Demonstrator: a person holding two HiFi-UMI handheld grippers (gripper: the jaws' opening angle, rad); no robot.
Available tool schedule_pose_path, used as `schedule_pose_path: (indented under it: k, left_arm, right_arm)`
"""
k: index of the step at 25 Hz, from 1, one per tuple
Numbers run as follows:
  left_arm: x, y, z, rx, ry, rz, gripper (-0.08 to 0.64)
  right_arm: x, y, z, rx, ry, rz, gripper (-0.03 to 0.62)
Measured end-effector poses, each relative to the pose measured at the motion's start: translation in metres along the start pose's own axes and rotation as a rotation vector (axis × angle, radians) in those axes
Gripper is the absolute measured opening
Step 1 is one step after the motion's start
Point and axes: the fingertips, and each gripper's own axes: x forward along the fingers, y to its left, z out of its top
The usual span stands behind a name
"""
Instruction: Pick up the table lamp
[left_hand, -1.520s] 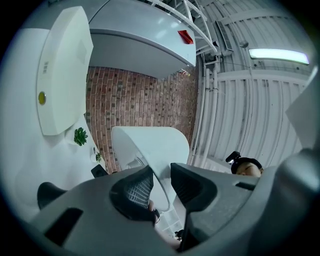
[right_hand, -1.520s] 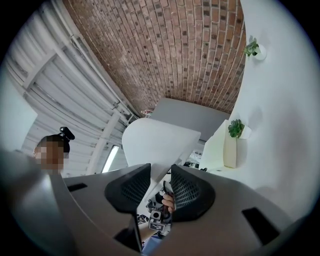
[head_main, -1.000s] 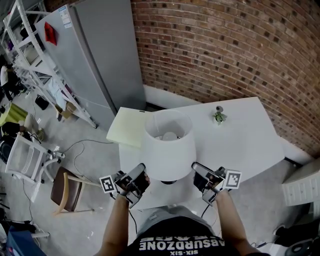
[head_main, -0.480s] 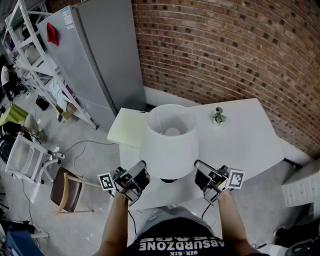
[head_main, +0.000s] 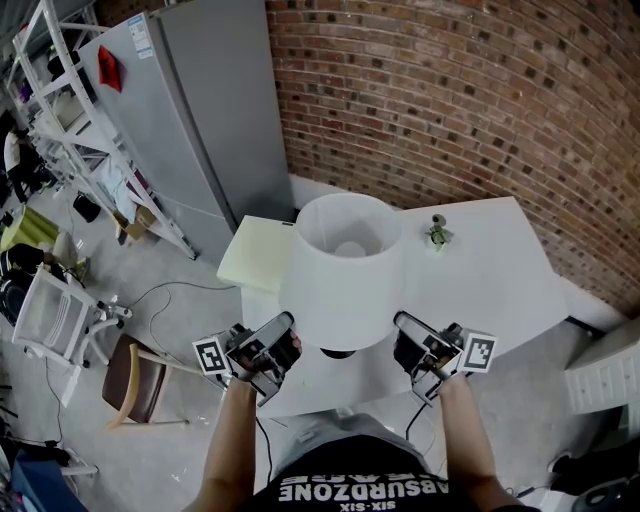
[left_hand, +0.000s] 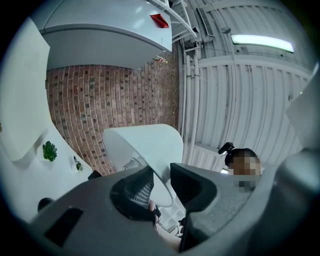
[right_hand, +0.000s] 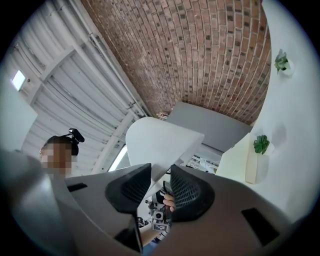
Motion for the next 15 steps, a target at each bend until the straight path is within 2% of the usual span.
schedule_pose_path:
  k: [15]
  left_arm:
    - [0.016, -0.026, -0.001, 0.046, 0.032, -0.037, 0.107]
  right_arm:
    - [0.002, 0.03, 0.007, -0.092, 0.005, 0.022, 0.126]
